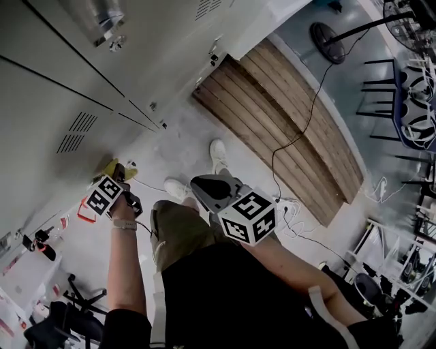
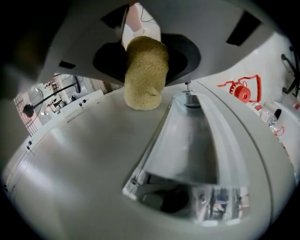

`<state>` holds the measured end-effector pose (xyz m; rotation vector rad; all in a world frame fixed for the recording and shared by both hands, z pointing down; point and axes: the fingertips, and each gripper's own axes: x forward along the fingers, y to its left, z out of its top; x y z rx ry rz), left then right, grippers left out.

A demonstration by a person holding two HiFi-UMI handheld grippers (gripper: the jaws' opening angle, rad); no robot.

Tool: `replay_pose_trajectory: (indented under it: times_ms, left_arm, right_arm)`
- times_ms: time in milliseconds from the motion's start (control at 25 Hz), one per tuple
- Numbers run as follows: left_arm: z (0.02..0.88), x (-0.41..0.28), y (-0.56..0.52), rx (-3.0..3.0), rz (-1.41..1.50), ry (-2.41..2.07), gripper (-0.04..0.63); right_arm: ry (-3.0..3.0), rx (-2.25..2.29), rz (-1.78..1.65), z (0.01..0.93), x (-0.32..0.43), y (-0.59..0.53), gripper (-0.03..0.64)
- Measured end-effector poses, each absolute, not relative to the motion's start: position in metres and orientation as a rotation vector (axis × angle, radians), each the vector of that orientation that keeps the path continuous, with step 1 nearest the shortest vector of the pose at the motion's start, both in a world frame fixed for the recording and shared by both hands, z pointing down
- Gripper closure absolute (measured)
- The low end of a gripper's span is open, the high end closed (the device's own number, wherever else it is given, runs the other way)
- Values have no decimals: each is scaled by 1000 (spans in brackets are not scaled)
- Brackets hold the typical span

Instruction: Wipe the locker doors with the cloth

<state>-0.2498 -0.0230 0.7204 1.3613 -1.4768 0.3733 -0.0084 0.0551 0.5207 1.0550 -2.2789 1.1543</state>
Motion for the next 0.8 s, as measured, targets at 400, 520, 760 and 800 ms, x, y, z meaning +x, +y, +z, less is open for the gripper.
replay_pose_trajectory:
  times_ms: [400,520,760,800]
  left_arm:
    - [765,-240,-26,1319,447,-1470,428]
    - [777,-235,-31,1319,470,-1464,428]
    - [804,-227,-36,1306,530,-1447,429]
    - [809,-226,-36,1300,537,-1446,428]
  right_arm:
    - [-2216,1069,1166,535,13,63,589]
    - [-2204,1066,1155,538,17,62,589]
    - [-2166,1068,1133,543,29,64,589]
    - [-2160,1070,1130,544,31,64,589]
